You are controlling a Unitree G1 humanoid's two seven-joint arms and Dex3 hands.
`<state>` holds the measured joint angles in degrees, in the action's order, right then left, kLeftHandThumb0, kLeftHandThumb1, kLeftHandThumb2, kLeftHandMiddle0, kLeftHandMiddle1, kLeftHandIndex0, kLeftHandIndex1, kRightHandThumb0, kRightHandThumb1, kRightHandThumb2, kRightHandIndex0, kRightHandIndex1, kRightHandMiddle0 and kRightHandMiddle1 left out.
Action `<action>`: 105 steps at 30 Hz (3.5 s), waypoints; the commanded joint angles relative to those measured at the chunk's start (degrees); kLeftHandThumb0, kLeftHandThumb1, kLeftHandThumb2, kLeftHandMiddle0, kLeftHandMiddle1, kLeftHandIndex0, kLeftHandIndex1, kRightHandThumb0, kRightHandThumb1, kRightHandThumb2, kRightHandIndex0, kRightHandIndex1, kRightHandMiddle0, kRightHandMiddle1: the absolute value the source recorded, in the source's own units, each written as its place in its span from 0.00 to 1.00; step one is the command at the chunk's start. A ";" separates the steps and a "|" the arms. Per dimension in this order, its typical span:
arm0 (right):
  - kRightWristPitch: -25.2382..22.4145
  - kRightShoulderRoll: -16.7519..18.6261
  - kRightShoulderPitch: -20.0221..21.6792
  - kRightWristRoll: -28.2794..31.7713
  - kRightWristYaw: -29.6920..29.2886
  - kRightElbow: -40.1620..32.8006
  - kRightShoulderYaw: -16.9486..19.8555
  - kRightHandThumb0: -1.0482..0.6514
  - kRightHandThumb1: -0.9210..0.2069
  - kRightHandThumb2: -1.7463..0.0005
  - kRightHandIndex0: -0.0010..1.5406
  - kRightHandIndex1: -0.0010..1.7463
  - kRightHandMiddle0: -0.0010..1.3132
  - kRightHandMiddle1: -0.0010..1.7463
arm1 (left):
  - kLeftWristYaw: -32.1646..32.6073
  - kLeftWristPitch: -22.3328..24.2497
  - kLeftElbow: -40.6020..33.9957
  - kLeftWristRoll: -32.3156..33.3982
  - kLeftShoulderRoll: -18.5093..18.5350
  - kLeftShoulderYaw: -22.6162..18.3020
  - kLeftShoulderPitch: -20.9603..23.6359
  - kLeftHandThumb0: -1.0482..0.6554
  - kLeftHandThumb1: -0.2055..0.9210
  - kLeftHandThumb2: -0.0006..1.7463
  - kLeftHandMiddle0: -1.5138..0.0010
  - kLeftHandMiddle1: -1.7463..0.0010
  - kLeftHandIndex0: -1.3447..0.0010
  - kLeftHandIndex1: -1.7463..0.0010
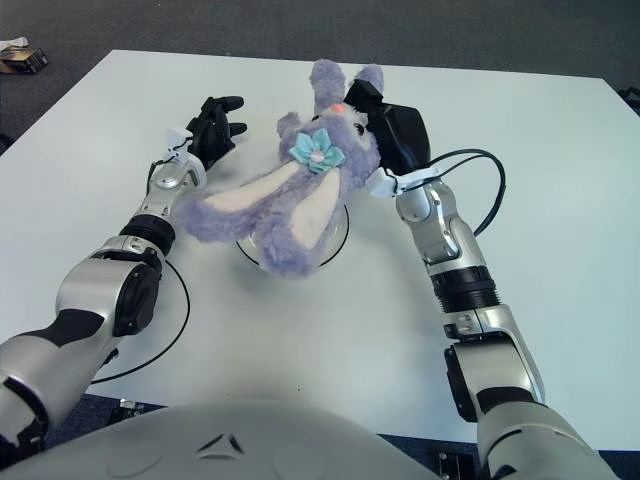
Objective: Put the doll into the plate.
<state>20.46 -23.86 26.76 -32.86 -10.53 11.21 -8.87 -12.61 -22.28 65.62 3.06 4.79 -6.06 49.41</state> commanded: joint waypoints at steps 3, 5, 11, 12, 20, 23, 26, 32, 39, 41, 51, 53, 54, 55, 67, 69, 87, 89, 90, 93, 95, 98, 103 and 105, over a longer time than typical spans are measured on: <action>2.48 0.05 2.46 0.26 0.43 0.84 -0.63 0.62 0.73 0.11 0.52 0.96 0.41 1.00 | 0.21 1.21 0.46 -0.88 0.76 0.32 -0.02 0.10 1.00 0.53 1.00 0.44 1.00 0.45; 3.11 0.09 2.45 0.51 0.63 1.06 -0.75 0.62 0.72 0.11 0.52 0.96 0.41 1.00 | 0.16 1.34 0.45 -0.97 0.73 0.35 -0.06 0.10 1.00 0.53 1.00 0.45 1.00 0.45; 4.41 0.89 2.68 0.28 0.77 2.04 -1.72 0.62 0.72 0.11 0.51 0.97 0.41 1.00 | -0.17 1.48 0.42 -1.07 0.53 0.33 -0.30 0.10 1.00 0.52 1.00 0.48 1.00 0.46; 4.63 0.97 2.70 0.29 0.74 2.19 -1.87 0.62 0.72 0.11 0.51 0.97 0.41 1.00 | -0.31 1.56 0.40 -1.05 0.48 0.30 -0.32 0.10 1.00 0.52 1.00 0.49 1.00 0.46; 6.76 1.04 3.04 -0.78 0.88 3.80 -3.52 0.62 0.70 0.12 0.50 0.99 0.40 1.00 | -1.26 1.40 0.29 -1.07 0.24 0.38 -0.50 0.09 1.00 0.52 1.00 0.54 1.00 0.48; 7.29 1.18 3.16 -0.97 1.34 4.52 -4.24 0.62 0.70 0.12 0.49 0.99 0.39 1.00 | -1.61 1.38 0.40 -1.20 0.35 0.47 -0.40 0.09 1.00 0.51 1.00 0.57 1.00 0.48; 7.73 1.44 3.21 -1.19 1.30 5.22 -4.93 0.62 0.69 0.13 0.48 1.00 0.39 1.00 | -1.74 1.42 0.62 -1.53 0.55 0.65 -0.32 0.09 1.00 0.51 1.00 0.60 1.00 0.49; 9.03 1.76 3.95 -2.43 0.18 7.31 -6.11 0.62 0.68 0.13 0.48 1.00 0.38 1.00 | -1.75 1.96 1.03 -1.99 0.75 0.98 0.02 0.09 1.00 0.50 1.00 0.62 1.00 0.49; 10.26 1.67 4.36 -3.41 -0.47 8.43 -6.96 0.62 0.68 0.13 0.48 1.00 0.38 1.00 | -1.24 2.75 1.25 -2.76 1.12 1.67 0.30 0.12 1.00 0.50 1.00 0.66 1.00 0.46; 9.65 1.70 4.00 -3.77 -0.08 7.68 -7.22 0.62 0.68 0.13 0.48 1.00 0.38 1.00 | -0.64 2.29 1.35 -3.12 1.00 1.88 0.24 0.13 1.00 0.50 1.00 0.66 1.00 0.45; 7.39 2.08 2.47 -5.07 1.35 4.64 -8.05 0.62 0.67 0.14 0.48 0.99 0.37 1.00 | -1.01 2.23 1.13 -3.69 0.68 2.11 0.17 0.17 1.00 0.50 1.00 0.67 1.00 0.50; 7.04 2.02 1.90 -5.68 1.32 3.71 -8.22 0.62 0.67 0.14 0.48 0.99 0.37 1.00 | -1.07 2.37 1.01 -3.83 0.69 2.22 0.09 0.18 1.00 0.50 1.00 0.67 1.00 0.51; 6.78 2.00 1.55 -5.92 1.38 3.10 -8.26 0.62 0.67 0.14 0.48 0.99 0.37 1.00 | -1.00 2.34 0.98 -3.92 0.70 2.30 0.06 0.18 1.00 0.50 1.00 0.67 1.00 0.52; 6.56 1.97 1.30 -6.06 1.43 2.64 -8.31 0.61 0.67 0.14 0.48 0.99 0.37 1.00 | -0.95 2.31 0.96 -3.97 0.70 2.35 0.05 0.18 1.00 0.50 1.00 0.67 1.00 0.52; 1.98 0.72 -3.66 -8.04 5.97 -7.88 -8.27 0.61 0.73 0.09 0.51 1.00 0.41 1.00 | -0.67 1.81 1.25 -4.21 0.54 2.80 0.00 0.17 1.00 0.49 1.00 0.67 1.00 0.52; 1.00 0.41 -4.20 -9.07 6.70 -9.36 -8.28 0.61 0.75 0.08 0.52 1.00 0.43 1.00 | -0.42 1.47 1.28 -4.17 0.24 2.78 0.03 0.15 1.00 0.49 1.00 0.67 1.00 0.51; -8.60 -1.10 -15.54 -16.22 13.18 -30.35 -5.16 0.61 0.56 0.26 0.41 1.00 0.39 0.90 | 0.02 2.18 2.16 -4.32 0.65 3.06 0.18 0.14 1.00 0.48 1.00 0.62 1.00 0.52; -8.89 -1.19 -16.01 -16.64 13.55 -31.39 -4.89 0.61 0.50 0.31 0.36 1.00 0.37 0.90 | -0.14 2.12 2.27 -4.21 0.63 2.99 0.23 0.14 1.00 0.47 1.00 0.61 1.00 0.52; -9.13 -1.32 -16.33 -16.85 13.91 -32.11 -4.65 0.61 0.49 0.32 0.35 1.00 0.37 0.90 | -0.26 2.05 2.33 -4.20 0.60 3.00 0.26 0.14 1.00 0.47 1.00 0.61 1.00 0.51; -9.58 -1.27 -16.59 -17.21 14.66 -33.04 -4.37 0.61 0.36 0.40 0.24 1.00 0.33 0.92 | -0.49 2.01 2.45 -4.18 0.66 2.96 0.39 0.14 1.00 0.47 1.00 0.60 1.00 0.51; -9.66 -1.51 -16.82 -18.10 14.75 -33.81 -4.12 0.53 0.29 0.47 0.15 0.97 0.32 0.93 | -0.68 2.27 2.57 -4.40 0.75 3.19 0.50 0.14 1.00 0.47 1.00 0.60 1.00 0.50; -9.50 -1.76 -16.96 -19.98 13.97 -34.43 -3.84 0.42 0.22 0.59 0.05 0.79 0.19 0.88 | -0.57 2.60 2.72 -4.71 0.85 3.47 0.59 0.15 1.00 0.46 1.00 0.62 1.00 0.50; -8.94 -2.44 -16.58 -23.04 12.26 -34.32 -3.53 0.33 0.28 0.52 0.01 0.60 0.03 0.73 | -0.32 2.52 3.04 -4.80 0.80 3.58 0.80 0.15 1.00 0.46 1.00 0.64 1.00 0.50; -8.64 -2.81 -16.56 -23.60 11.89 -34.20 -3.35 0.31 0.25 0.53 0.00 0.55 0.01 0.68 | -0.46 2.49 3.14 -4.73 0.70 3.58 0.93 0.15 1.00 0.46 1.00 0.64 1.00 0.50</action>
<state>11.25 -25.74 10.08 -55.12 2.26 -22.61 -12.90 -12.87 -20.16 67.78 -1.01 5.20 -2.70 49.46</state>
